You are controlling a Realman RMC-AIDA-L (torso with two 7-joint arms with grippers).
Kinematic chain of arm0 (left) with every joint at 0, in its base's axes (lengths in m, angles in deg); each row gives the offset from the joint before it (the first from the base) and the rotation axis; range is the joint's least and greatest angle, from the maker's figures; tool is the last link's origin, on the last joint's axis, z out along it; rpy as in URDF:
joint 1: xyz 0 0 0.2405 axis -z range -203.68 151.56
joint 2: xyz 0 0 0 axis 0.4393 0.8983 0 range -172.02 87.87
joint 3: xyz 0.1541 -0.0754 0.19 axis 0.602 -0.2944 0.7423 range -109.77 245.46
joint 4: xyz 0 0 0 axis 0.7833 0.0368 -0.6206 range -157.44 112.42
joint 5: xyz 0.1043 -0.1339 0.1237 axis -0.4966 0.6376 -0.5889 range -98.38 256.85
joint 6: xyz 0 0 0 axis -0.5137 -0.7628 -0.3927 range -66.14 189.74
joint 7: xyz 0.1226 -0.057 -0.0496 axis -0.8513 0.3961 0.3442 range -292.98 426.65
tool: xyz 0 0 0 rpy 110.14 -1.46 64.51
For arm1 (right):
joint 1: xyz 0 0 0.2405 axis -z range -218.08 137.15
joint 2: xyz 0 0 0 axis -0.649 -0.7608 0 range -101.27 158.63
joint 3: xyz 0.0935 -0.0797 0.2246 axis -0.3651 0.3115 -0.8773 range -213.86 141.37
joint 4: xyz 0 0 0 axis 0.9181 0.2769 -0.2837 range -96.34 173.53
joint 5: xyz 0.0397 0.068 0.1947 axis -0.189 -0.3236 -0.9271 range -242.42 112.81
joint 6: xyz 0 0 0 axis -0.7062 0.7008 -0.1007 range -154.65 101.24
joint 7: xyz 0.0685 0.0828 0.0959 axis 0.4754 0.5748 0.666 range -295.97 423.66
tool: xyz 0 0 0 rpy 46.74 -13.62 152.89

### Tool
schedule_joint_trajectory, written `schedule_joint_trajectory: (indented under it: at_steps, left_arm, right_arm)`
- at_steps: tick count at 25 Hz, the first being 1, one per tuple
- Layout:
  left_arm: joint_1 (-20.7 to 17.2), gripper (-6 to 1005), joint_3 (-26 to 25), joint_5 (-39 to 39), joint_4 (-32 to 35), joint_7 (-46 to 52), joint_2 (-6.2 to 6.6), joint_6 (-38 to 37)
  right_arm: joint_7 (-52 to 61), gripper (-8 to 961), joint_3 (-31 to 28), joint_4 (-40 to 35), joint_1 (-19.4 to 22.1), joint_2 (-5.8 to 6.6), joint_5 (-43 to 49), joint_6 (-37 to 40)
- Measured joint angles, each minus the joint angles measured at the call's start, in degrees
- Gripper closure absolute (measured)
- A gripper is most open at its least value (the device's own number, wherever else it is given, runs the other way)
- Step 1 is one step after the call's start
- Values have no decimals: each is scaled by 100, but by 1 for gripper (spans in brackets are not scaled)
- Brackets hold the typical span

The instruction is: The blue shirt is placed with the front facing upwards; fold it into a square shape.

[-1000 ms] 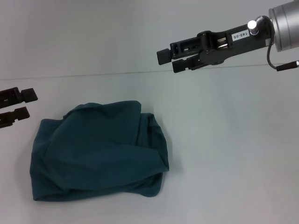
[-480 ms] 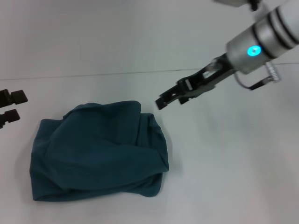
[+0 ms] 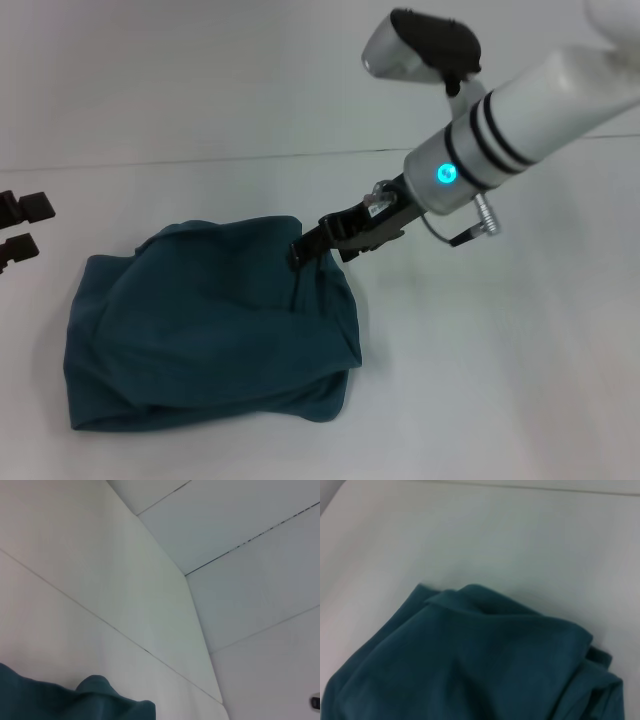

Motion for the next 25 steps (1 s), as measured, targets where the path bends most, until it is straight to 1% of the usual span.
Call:
schedule_joint_trajectory:
  at_steps: [4, 6, 9, 13, 20, 25]
  left_arm:
    - [3, 246, 41, 0, -8, -14, -17, 85]
    - [4, 246, 62, 6, -36, -46, -23, 140]
    - [10, 246, 65, 30, -121, -124, -26, 188]
    - [23, 246, 68, 38, -251, -246, -21, 230]
    - [65, 246, 68, 50, -341, -331, -49, 276]
    - [93, 246, 69, 53, -385, -345, -54, 276]
  right_arm:
    - [194, 176, -71, 278, 76, -137, -113, -561]
    - [243, 179, -99, 465, 104, -178, -258, -794]
    - [307, 183, -106, 731, 113, -194, -454, -1088]
    - [331, 189, -104, 884, 123, -199, -692, -1348]
    - [325, 200, -78, 1285, -34, -270, -721, -1894]
    - [249, 207, -85, 1447, -77, -284, -854, -2103]
